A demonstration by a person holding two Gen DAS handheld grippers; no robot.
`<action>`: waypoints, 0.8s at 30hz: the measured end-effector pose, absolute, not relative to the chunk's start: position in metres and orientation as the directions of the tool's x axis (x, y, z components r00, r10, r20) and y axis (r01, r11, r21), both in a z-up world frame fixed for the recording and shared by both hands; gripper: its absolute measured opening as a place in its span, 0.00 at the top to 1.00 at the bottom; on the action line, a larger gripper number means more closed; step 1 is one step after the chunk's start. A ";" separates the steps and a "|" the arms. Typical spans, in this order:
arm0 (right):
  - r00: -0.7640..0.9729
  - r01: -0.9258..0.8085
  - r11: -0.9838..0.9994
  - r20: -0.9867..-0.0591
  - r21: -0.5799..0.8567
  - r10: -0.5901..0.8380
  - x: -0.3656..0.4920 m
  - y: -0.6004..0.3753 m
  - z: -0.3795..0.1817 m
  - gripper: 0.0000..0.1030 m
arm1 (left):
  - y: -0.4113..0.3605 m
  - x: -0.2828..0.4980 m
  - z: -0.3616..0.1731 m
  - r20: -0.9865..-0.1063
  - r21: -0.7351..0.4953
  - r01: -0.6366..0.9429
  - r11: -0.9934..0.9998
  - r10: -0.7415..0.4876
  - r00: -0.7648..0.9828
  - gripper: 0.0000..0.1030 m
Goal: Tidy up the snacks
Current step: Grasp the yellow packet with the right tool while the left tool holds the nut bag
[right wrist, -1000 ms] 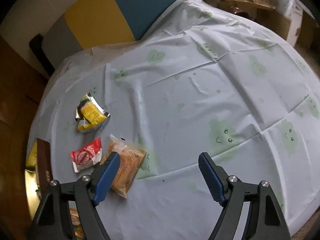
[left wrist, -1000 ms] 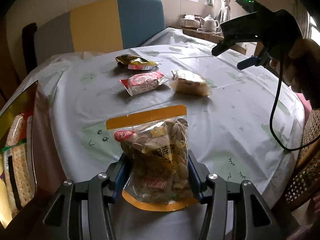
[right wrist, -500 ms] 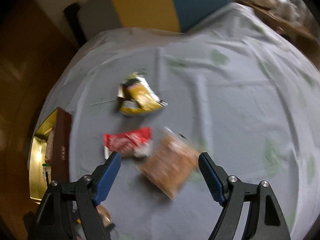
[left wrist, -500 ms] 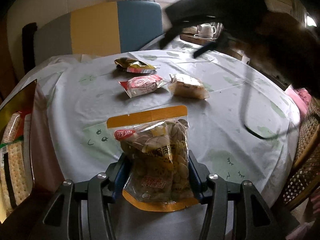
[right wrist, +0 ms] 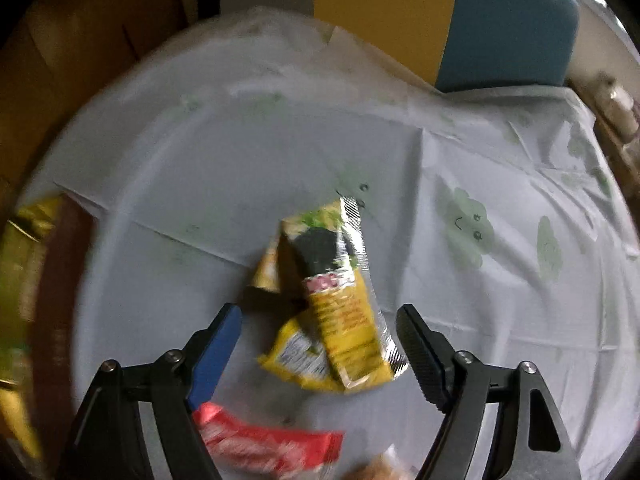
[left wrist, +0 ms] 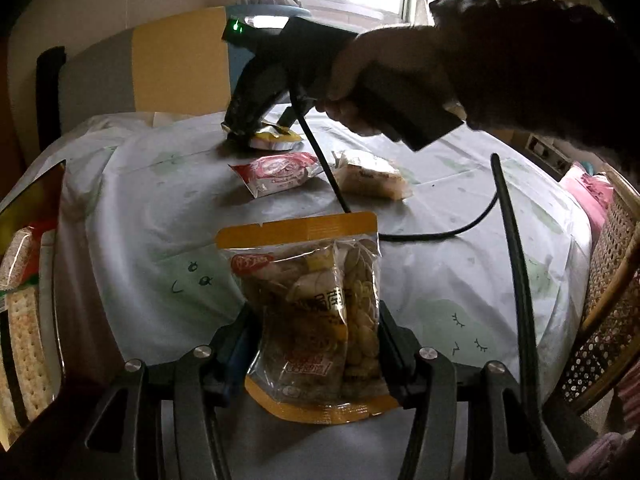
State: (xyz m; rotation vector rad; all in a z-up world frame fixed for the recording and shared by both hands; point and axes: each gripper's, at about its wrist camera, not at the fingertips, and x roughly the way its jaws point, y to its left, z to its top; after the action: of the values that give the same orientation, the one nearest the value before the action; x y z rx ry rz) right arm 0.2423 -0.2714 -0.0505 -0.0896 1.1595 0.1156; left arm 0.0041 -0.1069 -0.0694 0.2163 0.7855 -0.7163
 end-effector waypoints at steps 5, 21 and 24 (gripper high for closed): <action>0.382 -0.137 0.991 -0.923 -0.014 0.039 0.234 -0.273 -0.049 0.60 | -0.107 0.006 -0.070 -0.709 -0.078 0.659 0.748 -0.506 0.491 0.46; 0.268 0.270 0.963 -0.959 -0.020 -0.095 0.086 -0.403 -0.039 0.59 | -0.113 0.008 -0.070 -0.729 -0.067 0.625 0.778 -0.466 0.501 0.46; 0.249 0.270 0.963 -0.964 -0.025 -0.094 0.077 -0.404 -0.055 0.56 | -0.117 0.009 -0.069 -0.740 -0.048 0.615 0.787 -0.442 0.507 0.46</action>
State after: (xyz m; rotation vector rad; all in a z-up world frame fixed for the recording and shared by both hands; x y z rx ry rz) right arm 0.0770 -0.4038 -0.0550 0.1569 1.2971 -0.2493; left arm 0.0088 -0.1174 -0.0694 0.2330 0.8186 -0.6436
